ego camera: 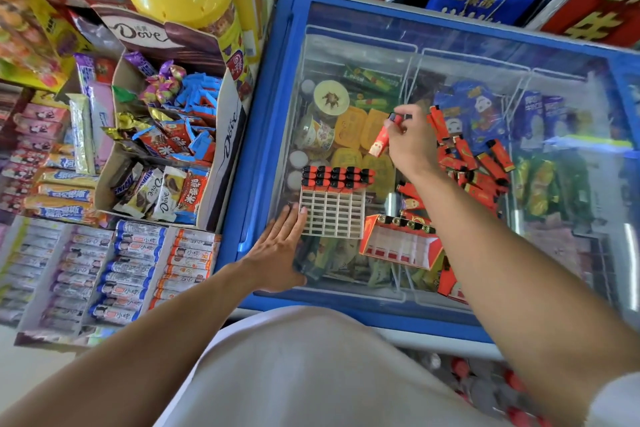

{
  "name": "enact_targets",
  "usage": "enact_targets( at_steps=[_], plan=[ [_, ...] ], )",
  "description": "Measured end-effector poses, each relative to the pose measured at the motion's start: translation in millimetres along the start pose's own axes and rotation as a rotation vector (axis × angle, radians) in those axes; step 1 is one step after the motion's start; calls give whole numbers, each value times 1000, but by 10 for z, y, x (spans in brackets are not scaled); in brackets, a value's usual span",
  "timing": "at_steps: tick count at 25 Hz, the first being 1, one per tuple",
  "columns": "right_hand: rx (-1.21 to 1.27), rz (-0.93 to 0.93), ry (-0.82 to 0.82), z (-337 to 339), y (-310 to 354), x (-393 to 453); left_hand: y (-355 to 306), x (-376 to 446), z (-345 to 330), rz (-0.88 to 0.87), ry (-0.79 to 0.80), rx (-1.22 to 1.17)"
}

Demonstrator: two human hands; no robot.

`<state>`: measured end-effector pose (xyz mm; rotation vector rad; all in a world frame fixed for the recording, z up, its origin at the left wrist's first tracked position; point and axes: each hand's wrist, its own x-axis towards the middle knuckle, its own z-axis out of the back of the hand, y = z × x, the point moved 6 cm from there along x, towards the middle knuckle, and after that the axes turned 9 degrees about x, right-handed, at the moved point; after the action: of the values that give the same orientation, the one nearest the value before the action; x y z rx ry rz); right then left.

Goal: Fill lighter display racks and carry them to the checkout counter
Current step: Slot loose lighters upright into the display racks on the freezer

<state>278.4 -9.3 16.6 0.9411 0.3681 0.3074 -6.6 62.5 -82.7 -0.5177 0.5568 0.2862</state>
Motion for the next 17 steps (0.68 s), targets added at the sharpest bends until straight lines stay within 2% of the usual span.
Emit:
enact_targets(
  at_steps=[4, 8, 17],
  plan=[
    [-96, 98, 155, 328, 106, -519, -18, -6, 13, -2, -19, 5],
    [-167, 137, 342, 339, 137, -873, 11, 10, 5, 11, -16, 6],
    [-293, 281, 214, -31, -158, -945, -2, 9, 37, 21, -39, 11]
  ],
)
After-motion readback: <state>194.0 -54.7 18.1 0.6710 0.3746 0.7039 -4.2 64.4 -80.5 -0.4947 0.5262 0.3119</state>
